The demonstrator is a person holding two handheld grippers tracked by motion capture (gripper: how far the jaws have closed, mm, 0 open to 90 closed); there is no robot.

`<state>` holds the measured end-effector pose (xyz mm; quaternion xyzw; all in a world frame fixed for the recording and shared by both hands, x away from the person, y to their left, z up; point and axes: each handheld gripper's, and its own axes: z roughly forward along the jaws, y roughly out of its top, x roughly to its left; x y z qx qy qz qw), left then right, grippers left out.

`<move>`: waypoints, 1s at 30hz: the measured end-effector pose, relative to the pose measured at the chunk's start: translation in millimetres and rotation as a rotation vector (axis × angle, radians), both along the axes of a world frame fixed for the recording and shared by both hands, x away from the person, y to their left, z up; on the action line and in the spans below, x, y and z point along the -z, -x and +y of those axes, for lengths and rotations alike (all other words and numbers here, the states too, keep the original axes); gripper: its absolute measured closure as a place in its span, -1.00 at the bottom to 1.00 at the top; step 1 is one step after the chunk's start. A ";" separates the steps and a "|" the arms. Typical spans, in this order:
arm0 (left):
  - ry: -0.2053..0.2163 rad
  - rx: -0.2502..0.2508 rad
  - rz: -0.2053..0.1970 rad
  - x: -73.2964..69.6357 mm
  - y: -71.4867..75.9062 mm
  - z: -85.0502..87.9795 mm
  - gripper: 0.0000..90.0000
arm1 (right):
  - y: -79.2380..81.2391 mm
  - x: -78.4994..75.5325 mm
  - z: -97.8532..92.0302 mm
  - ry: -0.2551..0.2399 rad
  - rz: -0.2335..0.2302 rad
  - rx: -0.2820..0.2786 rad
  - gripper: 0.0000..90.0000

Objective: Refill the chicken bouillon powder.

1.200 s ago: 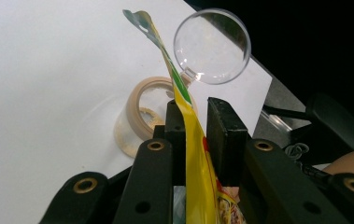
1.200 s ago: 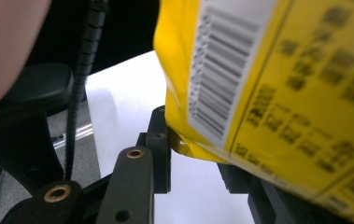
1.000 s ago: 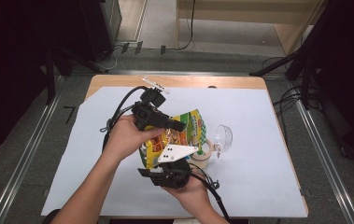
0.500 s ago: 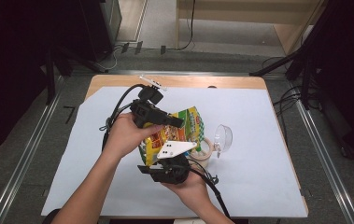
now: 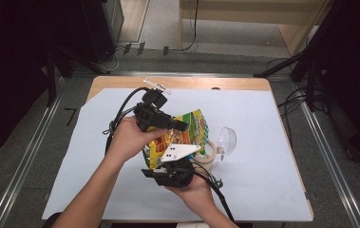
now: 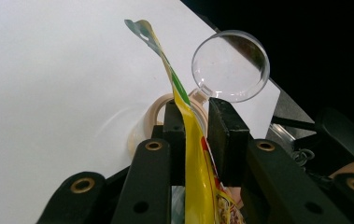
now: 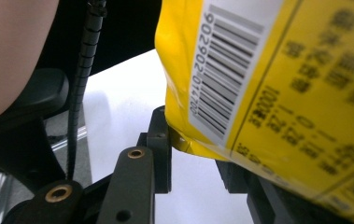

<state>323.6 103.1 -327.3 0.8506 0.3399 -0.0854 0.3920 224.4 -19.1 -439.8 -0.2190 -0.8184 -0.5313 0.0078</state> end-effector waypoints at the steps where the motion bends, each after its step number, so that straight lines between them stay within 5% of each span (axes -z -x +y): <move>1: 0.003 0.000 0.002 -0.3 0.0 0.2 0.73 | 0.1 -0.8 0.0 -0.001 0.005 -0.003 0.57; 30: 0.022 -0.004 0.032 -2.0 -1.3 3.5 0.70 | 2.4 -3.7 3.0 -0.018 0.015 0.000 0.57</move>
